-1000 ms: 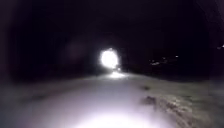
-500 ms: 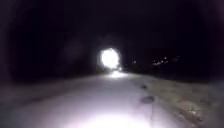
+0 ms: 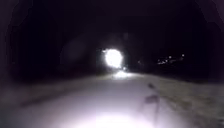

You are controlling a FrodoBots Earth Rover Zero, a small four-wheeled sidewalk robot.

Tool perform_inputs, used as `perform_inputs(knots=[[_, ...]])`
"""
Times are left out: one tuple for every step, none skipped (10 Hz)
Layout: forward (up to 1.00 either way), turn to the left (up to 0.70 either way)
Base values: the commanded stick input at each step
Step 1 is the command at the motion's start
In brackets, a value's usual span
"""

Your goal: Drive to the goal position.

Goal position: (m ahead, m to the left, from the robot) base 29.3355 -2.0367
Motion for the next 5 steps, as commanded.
perform_inputs(knots=[[1.00,0.00],[1.00,0.00],[1.00,0.00],[1.00,-0.10],[1.00,-0.27]])
